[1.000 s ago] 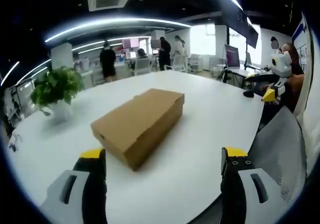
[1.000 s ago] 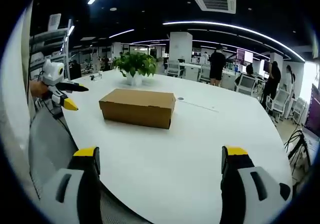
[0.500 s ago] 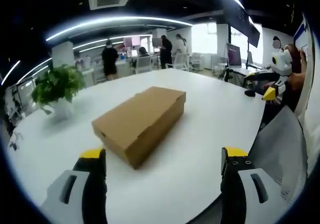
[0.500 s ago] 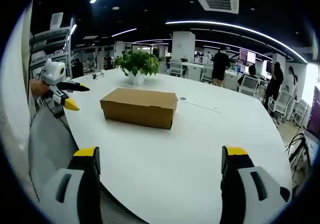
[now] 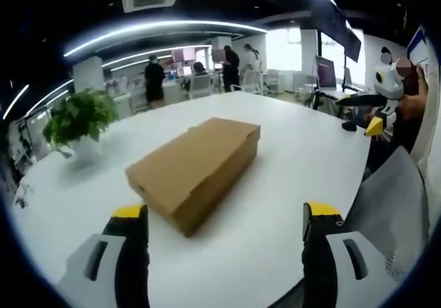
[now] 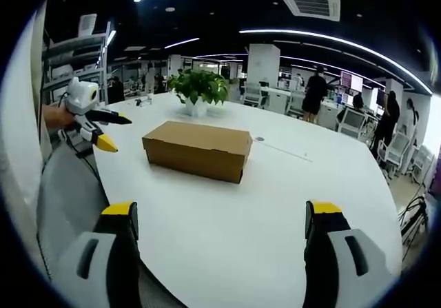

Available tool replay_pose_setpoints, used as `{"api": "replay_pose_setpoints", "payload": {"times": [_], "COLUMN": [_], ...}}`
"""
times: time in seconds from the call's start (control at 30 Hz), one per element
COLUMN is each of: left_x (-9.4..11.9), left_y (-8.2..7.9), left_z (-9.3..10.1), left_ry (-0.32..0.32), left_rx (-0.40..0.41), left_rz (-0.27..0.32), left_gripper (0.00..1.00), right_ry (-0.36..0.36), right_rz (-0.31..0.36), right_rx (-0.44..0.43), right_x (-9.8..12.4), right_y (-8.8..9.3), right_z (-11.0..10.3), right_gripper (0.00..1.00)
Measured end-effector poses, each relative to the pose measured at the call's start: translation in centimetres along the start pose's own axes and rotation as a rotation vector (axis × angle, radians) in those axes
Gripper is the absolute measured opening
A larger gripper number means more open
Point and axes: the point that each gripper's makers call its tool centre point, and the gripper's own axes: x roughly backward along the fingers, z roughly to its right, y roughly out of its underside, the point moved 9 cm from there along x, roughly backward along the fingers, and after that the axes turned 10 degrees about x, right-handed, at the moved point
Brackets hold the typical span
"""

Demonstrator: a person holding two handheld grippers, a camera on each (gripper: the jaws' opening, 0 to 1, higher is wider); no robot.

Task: Operate the shoe box by opening the lid, removing the specified soft item, and placing it in the target area until the item is outside and the box remains undamaged.

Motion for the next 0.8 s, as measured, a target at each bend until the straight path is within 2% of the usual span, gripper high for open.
{"api": "replay_pose_setpoints", "payload": {"times": [0.33, 0.8], "left_x": [-1.3, -2.8], "left_y": [-0.3, -0.5], "left_z": [0.5, 0.0], "left_ry": [-0.005, -0.031], "left_rx": [0.018, 0.047], "left_rz": [0.006, 0.0], "left_gripper": [0.92, 0.9], "right_ry": [-0.033, -0.084], "right_rz": [0.003, 0.017], "right_rx": [0.034, 0.093], "right_x": [-1.5, -3.2], "right_y": [-0.5, -1.7], "right_z": [1.1, 2.7], "right_gripper": [0.96, 0.96]}}
